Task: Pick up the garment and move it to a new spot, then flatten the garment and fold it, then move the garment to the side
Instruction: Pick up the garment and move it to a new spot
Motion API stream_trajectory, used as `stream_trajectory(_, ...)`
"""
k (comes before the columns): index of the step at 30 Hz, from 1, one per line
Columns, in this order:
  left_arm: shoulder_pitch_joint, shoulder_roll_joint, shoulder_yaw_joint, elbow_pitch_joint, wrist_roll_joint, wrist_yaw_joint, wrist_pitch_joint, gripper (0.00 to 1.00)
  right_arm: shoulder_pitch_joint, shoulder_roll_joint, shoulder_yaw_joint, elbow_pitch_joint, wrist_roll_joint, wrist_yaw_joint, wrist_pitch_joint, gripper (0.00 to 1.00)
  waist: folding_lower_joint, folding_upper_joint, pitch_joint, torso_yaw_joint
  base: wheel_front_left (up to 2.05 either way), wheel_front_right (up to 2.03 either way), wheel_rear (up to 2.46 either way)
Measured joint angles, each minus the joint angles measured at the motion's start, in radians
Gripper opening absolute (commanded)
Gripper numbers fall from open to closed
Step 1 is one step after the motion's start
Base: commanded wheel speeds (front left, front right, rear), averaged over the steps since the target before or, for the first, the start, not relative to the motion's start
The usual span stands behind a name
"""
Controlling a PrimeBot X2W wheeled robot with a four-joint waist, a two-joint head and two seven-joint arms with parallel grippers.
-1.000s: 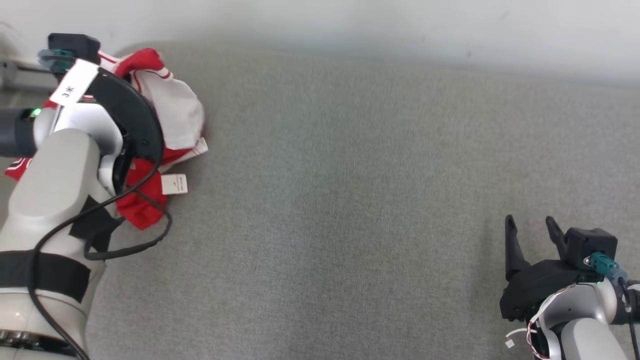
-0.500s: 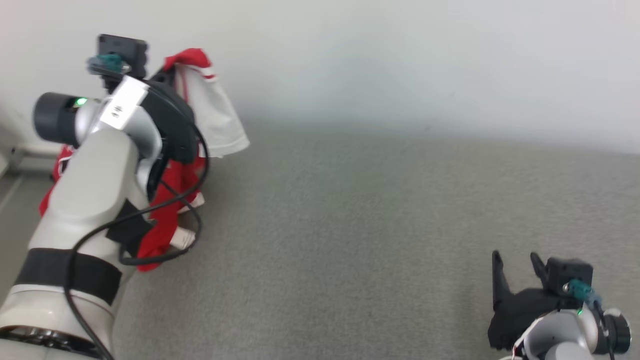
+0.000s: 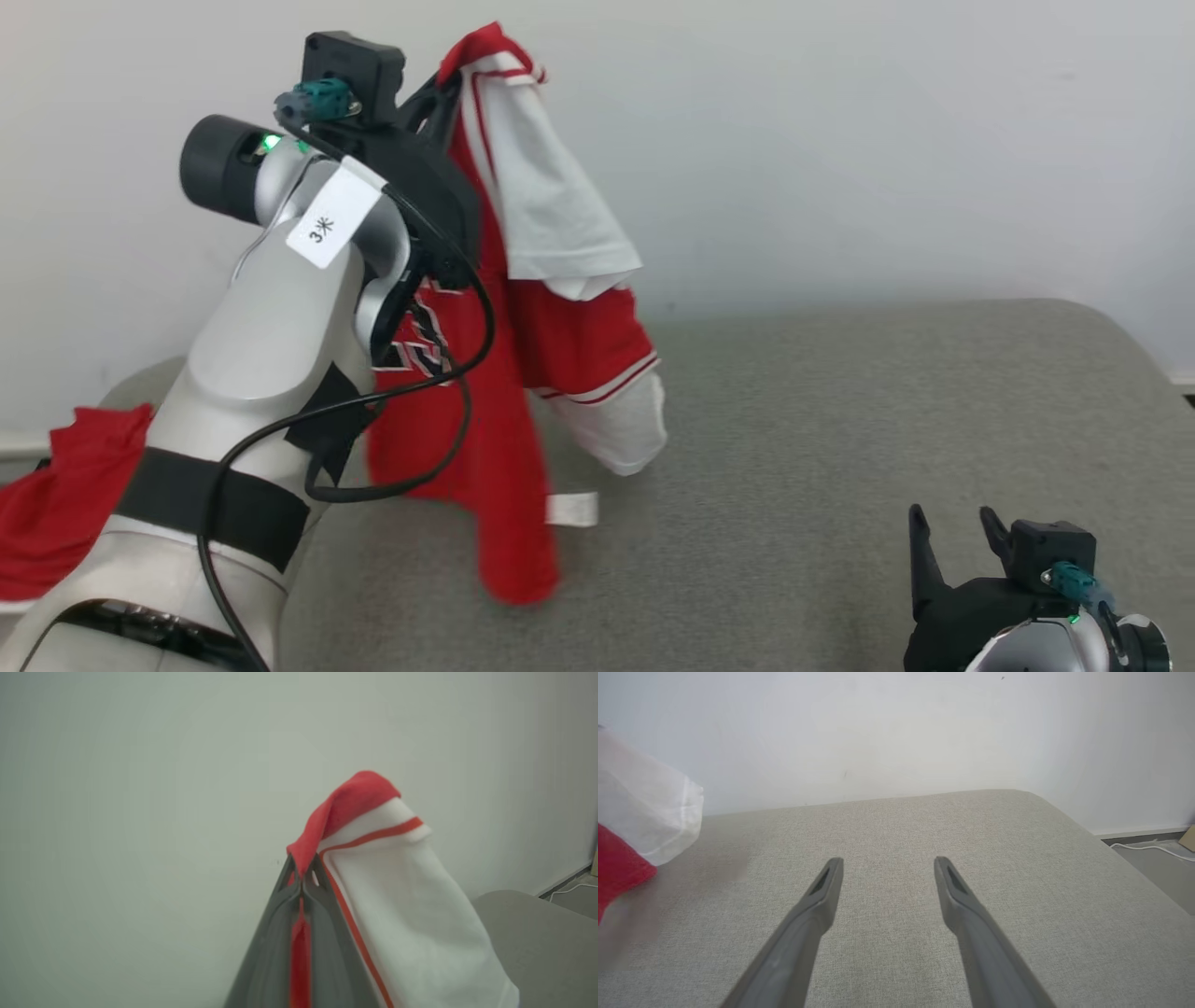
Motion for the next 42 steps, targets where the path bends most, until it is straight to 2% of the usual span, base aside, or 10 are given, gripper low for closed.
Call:
stream_trajectory(10,0.003,-0.016,-0.024,-0.095,-0.043,-0.007,-0.013,0.00,0.018,0.000,0.046,-0.020,-0.001,0.000,0.016,1.00,0.0001,0.0000,-0.030,-0.138,0.00,0.00,0.00)
stream_trajectory(15,0.006,-0.017,-0.074,-0.127,-0.041,-0.006,-0.007,0.00,0.017,0.000,0.064,-0.036,-0.002,0.000,0.027,1.00,0.0001,0.0001,-0.033,-0.210,0.00,0.00,0.00)
stream_trajectory(19,0.007,-0.017,-0.152,-0.204,-0.075,0.012,0.000,0.00,0.014,0.000,0.071,-0.052,-0.002,0.001,0.031,1.00,0.0001,0.0000,-0.026,-0.266,0.00,0.00,0.00)
stream_trajectory(23,0.016,-0.025,-0.194,-0.189,-0.088,0.029,0.010,0.00,0.008,-0.001,0.071,-0.052,-0.001,0.001,0.035,1.00,0.0001,0.0001,-0.010,-0.312,0.00,0.00,0.00)
stream_trajectory(29,0.097,-0.015,-0.220,-0.069,-0.106,0.037,0.030,0.00,0.011,0.000,0.053,-0.053,0.006,0.001,0.035,1.00,0.0004,0.0003,0.029,-0.338,0.00,0.00,0.00)
stream_trajectory(35,0.130,-0.015,-0.247,-0.002,-0.114,0.035,0.056,0.00,0.023,0.000,0.029,-0.069,0.016,0.000,0.035,1.00,0.0003,0.0002,0.053,-0.309,0.00,0.00,0.00)
stream_trajectory(36,0.136,-0.015,-0.250,0.010,-0.114,0.026,0.056,0.43,0.022,0.000,0.029,-0.070,0.016,0.000,0.035,1.00,0.0003,0.0002,0.057,-0.301,0.00,0.00,0.00)
stream_trajectory(37,0.146,-0.014,-0.255,0.019,-0.114,0.022,0.057,0.91,0.022,0.000,0.027,-0.070,0.016,0.000,0.035,1.00,0.0003,0.0002,0.060,-0.293,0.00,0.00,0.00)
stream_trajectory(38,0.166,-0.015,-0.261,0.041,-0.114,0.019,0.063,1.00,0.022,0.000,0.025,-0.070,0.016,0.000,0.035,1.00,0.0003,0.0002,0.066,-0.277,0.00,0.00,0.00)
stream_trajectory(42,0.183,-0.012,-0.271,0.074,-0.117,0.011,0.074,1.00,0.020,0.001,0.026,-0.070,0.016,0.000,0.034,1.00,0.0003,0.0003,0.077,-0.245,0.00,0.00,0.00)
